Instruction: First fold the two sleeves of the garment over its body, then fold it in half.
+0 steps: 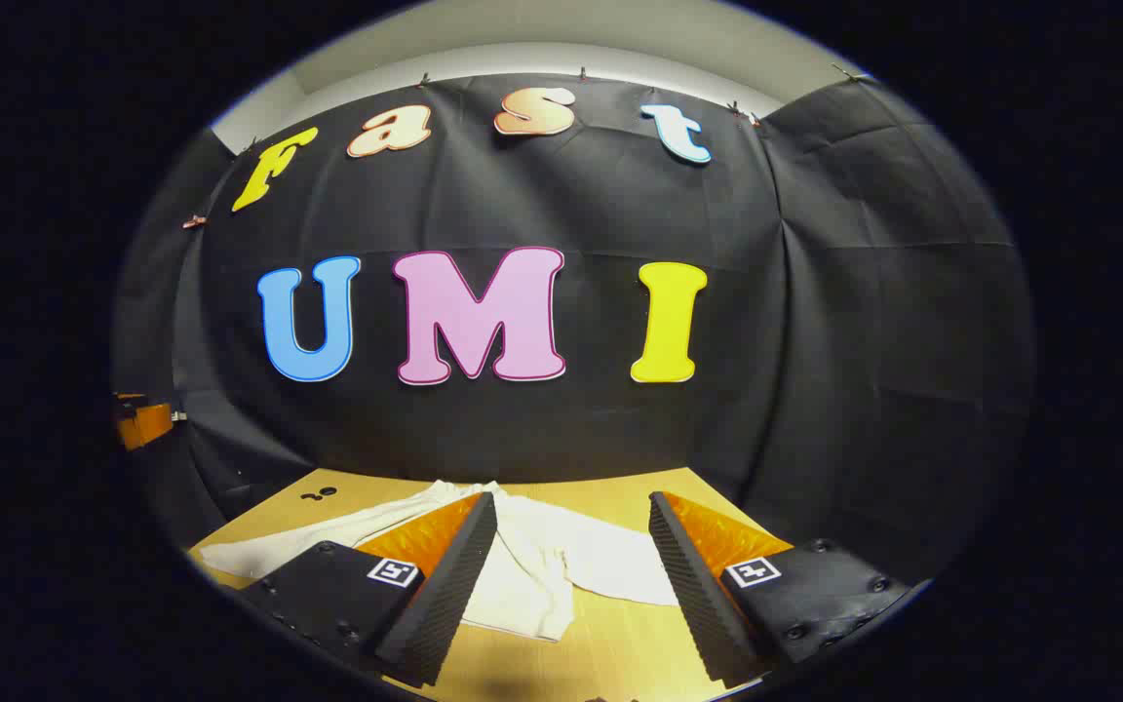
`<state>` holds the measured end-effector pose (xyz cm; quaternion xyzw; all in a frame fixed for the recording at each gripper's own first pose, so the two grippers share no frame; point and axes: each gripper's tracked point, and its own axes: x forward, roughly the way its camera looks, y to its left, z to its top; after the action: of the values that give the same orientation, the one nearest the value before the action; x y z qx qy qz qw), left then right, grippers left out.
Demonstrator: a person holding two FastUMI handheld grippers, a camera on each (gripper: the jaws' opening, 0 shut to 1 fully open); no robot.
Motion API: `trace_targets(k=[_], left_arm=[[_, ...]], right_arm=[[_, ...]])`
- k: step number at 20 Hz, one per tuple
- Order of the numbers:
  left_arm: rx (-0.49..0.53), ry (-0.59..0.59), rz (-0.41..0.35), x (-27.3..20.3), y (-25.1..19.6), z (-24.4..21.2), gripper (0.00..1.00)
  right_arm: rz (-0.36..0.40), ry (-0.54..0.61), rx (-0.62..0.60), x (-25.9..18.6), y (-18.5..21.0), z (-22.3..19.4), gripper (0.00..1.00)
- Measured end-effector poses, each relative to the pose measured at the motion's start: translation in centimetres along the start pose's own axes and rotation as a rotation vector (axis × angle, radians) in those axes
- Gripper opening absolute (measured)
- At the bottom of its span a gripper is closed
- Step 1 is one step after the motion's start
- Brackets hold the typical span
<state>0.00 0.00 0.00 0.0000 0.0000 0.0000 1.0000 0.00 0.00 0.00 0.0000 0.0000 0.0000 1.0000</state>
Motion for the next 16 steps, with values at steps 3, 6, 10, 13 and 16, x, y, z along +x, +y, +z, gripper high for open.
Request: trace_targets(k=[3, 6, 10, 13, 16], left_arm=[[-0.021, -0.012, -0.079, -0.3, -1.7, -0.3, 0.97], [-0.015, -0.008, -0.105, -0.4, -2.4, -1.1, 0.96], [-0.035, 0.005, -0.116, -0.7, -3.3, -1.6, 0.97], [-0.032, 0.007, -0.121, -1.0, -3.9, -1.7, 0.96], [-0.029, 0.010, -0.124, -1.1, -4.3, -1.9, 0.96]], right_arm=[[-0.004, -0.008, -0.024, -0.6, 1.0, 0.6, 0.97], [0.020, -0.001, -0.044, -1.0, 2.0, 0.4, 0.97], [0.044, 0.026, 0.000, -1.2, 2.8, -0.4, 0.97], [0.038, 0.034, -0.004, -1.2, 2.6, -0.8, 0.97], [0.021, 0.044, 0.001, -0.6, 1.9, -0.9, 0.97]])
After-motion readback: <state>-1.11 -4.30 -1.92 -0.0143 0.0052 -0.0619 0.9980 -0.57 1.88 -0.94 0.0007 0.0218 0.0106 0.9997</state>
